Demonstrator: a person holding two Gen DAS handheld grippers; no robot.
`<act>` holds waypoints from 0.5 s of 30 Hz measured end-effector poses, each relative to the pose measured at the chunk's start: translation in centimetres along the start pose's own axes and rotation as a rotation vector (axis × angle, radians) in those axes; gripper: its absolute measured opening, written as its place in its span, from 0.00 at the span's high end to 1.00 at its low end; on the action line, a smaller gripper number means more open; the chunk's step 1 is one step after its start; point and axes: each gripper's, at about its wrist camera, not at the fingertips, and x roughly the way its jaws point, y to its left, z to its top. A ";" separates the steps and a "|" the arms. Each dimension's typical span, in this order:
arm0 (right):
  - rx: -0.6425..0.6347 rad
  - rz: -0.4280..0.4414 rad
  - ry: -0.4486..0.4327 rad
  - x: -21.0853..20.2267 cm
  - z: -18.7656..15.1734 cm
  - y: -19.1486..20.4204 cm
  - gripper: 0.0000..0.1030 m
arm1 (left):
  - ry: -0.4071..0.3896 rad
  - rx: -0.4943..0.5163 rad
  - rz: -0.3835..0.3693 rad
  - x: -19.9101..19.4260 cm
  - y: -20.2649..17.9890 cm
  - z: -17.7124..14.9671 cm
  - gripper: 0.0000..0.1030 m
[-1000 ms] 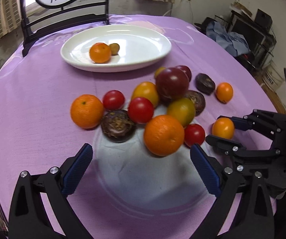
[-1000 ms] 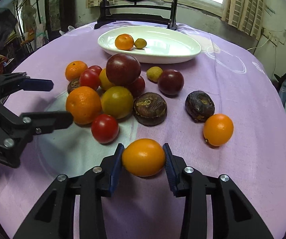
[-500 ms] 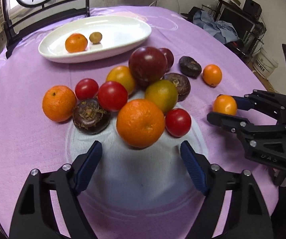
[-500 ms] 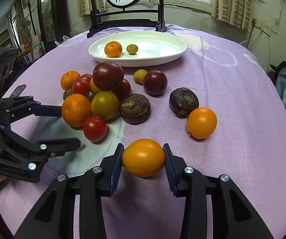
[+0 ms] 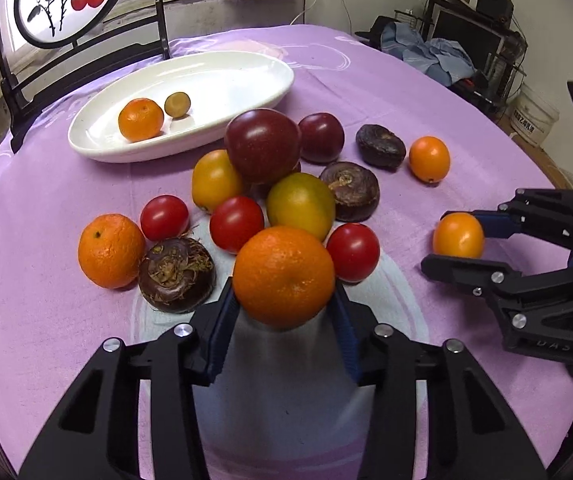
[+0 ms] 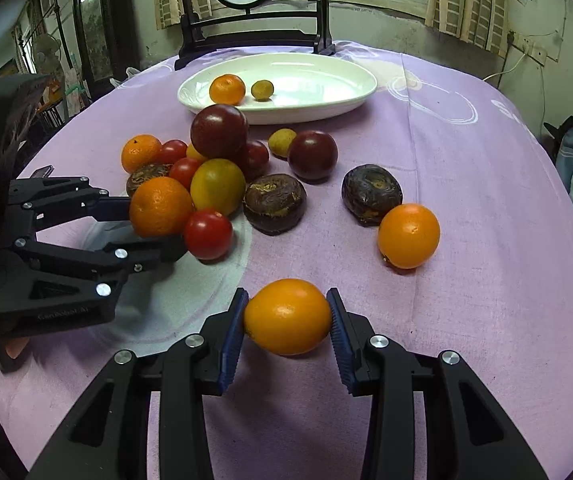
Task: Organize fruits
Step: 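Grasp an orange tomato with the right tool while the left tool grasps a mandarin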
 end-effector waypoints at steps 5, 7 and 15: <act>-0.001 0.001 -0.002 0.1 0.0 0.1 0.61 | -0.030 0.030 0.031 -0.2 -0.3 -0.3 0.42; -0.003 -0.002 0.001 0.2 0.0 0.1 0.61 | -0.044 0.043 0.041 -0.2 -0.5 -0.2 0.40; -0.006 -0.002 0.000 0.1 -0.1 0.2 0.61 | -0.051 0.045 0.046 -0.5 -0.5 0.0 0.57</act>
